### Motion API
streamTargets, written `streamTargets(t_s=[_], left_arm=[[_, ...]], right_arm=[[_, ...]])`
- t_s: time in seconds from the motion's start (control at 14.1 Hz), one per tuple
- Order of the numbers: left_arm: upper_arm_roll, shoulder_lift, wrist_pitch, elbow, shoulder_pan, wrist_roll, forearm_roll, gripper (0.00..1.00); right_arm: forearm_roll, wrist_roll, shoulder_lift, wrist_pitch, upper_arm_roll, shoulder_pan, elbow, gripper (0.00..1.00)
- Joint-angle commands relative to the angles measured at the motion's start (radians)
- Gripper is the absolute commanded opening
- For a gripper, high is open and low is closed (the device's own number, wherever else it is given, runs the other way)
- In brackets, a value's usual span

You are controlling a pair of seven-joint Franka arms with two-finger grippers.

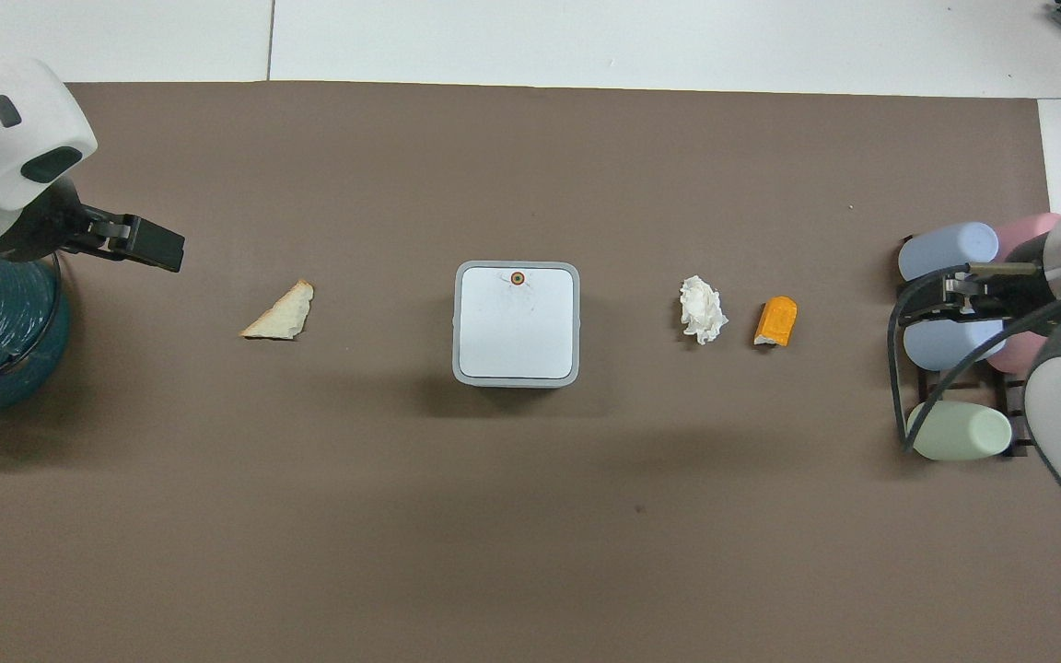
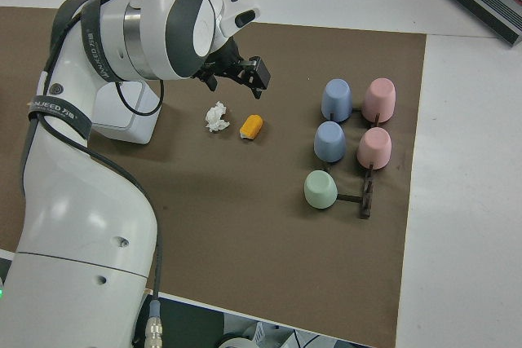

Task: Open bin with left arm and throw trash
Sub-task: 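Reach the left gripper forward to the white bin lid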

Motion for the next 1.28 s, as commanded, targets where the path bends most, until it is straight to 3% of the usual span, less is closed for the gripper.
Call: streamTargets(t_s=[0.0,0.36,0.57,0.64,0.71,0.85,0.92,1.21], left_arm=[[0.001,-0.030,0.022,-0.039,-0.006,-0.005,0.012,1.00],[-0.014,-0.032,0.022,-0.042,-0.018,-0.016,0.012,1.00],[-0.015,-0.032,0.023,-0.042,-0.086,-0.049,0.011,1.00],[-0.017,-0.032,0.028,-0.042,-0.116,-0.101,0.008,0.90],[-0.018,-0.032,0.040,-0.045,-0.142,-0.153,-0.006,0.66],[-0.017,-0.038,0.082,-0.070,-0.188,-0.278,-0.053,0.28],[-0.018,-0.041,0.114,-0.093,-0.211,-0.333,-0.067,0.15],[-0.019,-0.044,0.259,-0.194,-0.310,-0.459,-0.096,0.00]], right_arm=[[-0.003,0.009,-0.004,-0.009,0.001,-0.010,0.002,1.00],[-0.001,0.000,-0.006,-0.002,0.001,-0.011,-0.002,1.00],[0.032,0.000,-0.006,0.028,-0.002,-0.022,-0.007,1.00],[0.036,0.000,-0.006,0.027,-0.004,-0.023,-0.007,1.00],[0.036,0.000,-0.006,0.028,-0.005,-0.023,-0.007,1.00],[0.036,0.002,-0.004,0.033,-0.009,-0.031,-0.005,1.00],[0.037,0.009,-0.004,0.057,-0.009,-0.046,-0.011,1.00],[0.037,0.015,-0.027,0.269,-0.010,-0.051,-0.131,1.00]])
